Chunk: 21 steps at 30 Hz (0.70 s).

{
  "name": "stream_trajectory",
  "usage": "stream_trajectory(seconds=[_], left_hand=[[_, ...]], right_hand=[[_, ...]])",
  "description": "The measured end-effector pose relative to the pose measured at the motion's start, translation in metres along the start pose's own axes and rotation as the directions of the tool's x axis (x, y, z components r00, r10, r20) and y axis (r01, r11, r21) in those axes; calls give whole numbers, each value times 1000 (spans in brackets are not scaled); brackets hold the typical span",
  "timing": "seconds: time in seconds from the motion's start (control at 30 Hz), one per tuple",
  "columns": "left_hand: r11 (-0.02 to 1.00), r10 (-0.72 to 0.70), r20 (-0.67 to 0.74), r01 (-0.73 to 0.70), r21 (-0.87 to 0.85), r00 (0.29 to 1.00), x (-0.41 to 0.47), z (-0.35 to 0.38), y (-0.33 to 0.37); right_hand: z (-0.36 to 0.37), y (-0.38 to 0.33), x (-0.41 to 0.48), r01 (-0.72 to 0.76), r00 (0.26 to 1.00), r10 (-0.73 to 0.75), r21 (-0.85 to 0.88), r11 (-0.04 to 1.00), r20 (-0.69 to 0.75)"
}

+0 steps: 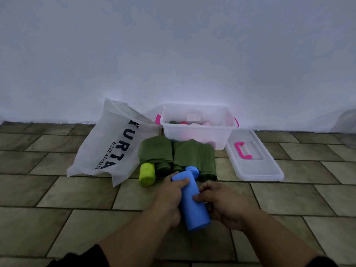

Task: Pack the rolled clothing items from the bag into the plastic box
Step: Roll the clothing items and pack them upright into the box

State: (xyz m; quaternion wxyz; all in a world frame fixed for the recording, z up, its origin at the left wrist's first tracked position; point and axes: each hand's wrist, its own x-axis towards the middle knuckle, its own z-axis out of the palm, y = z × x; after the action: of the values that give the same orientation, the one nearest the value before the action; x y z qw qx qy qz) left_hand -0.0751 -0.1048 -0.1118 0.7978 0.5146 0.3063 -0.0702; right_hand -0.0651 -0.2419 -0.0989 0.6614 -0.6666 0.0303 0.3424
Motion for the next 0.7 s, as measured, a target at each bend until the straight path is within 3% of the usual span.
stream_trajectory(seconds=[0.07,0.13,0.2,0.27,0.33,0.4,0.47,0.5,0.57,0.63,0.7], left_hand=[[983,110,33,-114,146,993,7,9,21],[893,255,117,-280,354,960,20,18,49],[722,421,176,-446,530,890,35,26,83],[475,592,179,-520,710,786,57,31,117],[248,660,164,-418,874,734,80,36,144],[105,612,143,-259,960,778,101,39,160],[48,515,118,-166,985,849,118,42,166],[54,464,104,-145,988,880,125,42,166],[103,382,83,-132,986,920,135,41,164],[120,360,90,-142,983,928,140,40,162],[115,362,94,-145,983,927,141,39,163]], right_hand=[[-12,-17,4,3,999,-5,44,999,43],[-27,-41,9,27,998,-32,91,996,62],[-44,-74,14,92,994,-98,104,990,52],[-62,-112,24,189,982,-189,87,978,-6],[-80,-150,42,291,949,-281,59,955,-142],[-95,-182,70,339,872,-362,-125,932,-331],[-107,-200,105,215,761,-420,-418,883,-494],[-110,-205,122,93,721,-444,-561,823,-531],[-110,-207,153,-154,719,-459,-764,627,-521],[-104,-201,175,-329,780,-412,-869,370,-471],[-95,-197,187,-397,846,-336,-910,120,-414]])
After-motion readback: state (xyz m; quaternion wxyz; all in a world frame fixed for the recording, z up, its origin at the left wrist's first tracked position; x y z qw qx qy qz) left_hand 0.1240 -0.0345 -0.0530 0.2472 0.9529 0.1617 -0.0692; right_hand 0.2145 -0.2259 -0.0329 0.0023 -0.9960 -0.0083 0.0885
